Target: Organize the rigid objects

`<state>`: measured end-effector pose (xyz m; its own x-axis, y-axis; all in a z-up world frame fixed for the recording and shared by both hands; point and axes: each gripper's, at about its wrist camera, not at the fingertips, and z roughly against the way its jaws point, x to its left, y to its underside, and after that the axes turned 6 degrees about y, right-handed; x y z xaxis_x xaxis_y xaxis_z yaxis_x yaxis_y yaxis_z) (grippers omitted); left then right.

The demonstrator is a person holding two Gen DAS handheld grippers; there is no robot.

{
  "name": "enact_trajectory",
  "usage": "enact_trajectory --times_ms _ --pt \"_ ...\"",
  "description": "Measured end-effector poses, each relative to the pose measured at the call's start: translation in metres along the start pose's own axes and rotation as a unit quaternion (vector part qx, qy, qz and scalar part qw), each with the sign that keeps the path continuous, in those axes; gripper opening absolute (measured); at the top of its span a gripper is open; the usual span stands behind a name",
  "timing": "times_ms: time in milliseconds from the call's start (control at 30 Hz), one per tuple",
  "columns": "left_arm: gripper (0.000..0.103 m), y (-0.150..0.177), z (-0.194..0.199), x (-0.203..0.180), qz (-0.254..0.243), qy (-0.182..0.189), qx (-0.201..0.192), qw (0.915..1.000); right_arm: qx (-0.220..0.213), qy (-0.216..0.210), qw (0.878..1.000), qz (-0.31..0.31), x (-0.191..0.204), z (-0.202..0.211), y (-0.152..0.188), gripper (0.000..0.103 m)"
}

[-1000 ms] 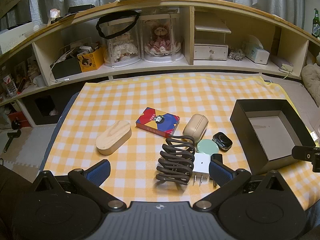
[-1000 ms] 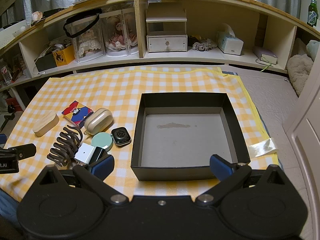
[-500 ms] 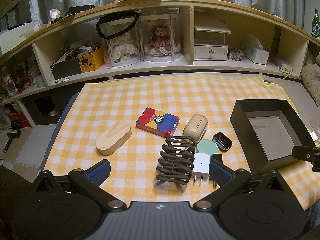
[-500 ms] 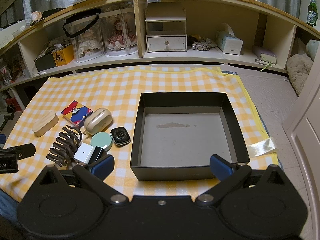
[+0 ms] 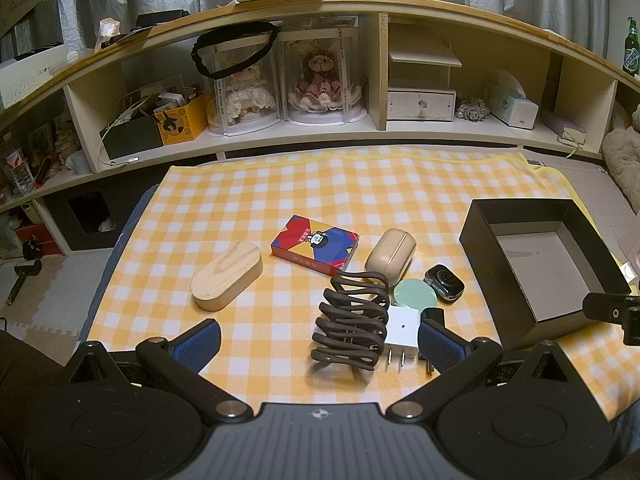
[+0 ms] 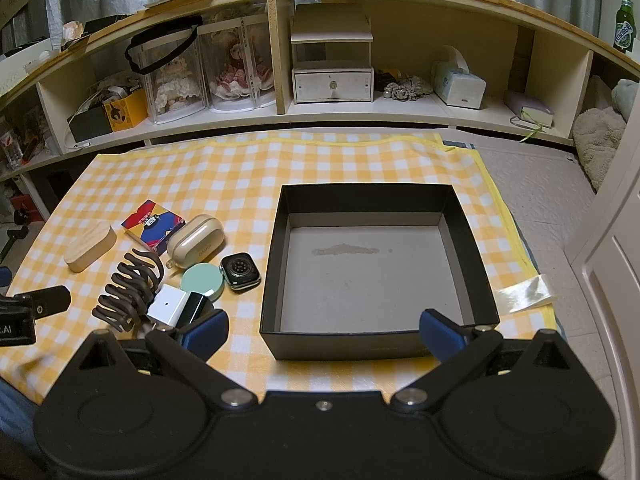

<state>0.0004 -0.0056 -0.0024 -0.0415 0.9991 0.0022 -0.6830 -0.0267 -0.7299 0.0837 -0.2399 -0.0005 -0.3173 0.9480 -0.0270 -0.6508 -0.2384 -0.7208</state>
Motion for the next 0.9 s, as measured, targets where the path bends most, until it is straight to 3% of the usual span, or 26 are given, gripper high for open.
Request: enact_trajectory --times_ms 100,133,900 --pt "0.103 0.0 -0.0001 -0.0002 0.0 0.0 0.0 1.0 0.0 0.0 1.0 0.0 0.0 -0.0001 0.0 0.103" --pt "0.103 0.0 0.0001 0.0001 0.034 -0.037 0.0 0.9987 0.0 0.0 1.0 0.001 0.0003 -0.0001 -0.0005 0.103" --pt "0.103 -0.0001 0.0001 -0.0002 0.041 -0.045 0.0 0.9981 0.0 0.001 1.0 0.001 0.0015 0.0003 -0.0004 0.103"
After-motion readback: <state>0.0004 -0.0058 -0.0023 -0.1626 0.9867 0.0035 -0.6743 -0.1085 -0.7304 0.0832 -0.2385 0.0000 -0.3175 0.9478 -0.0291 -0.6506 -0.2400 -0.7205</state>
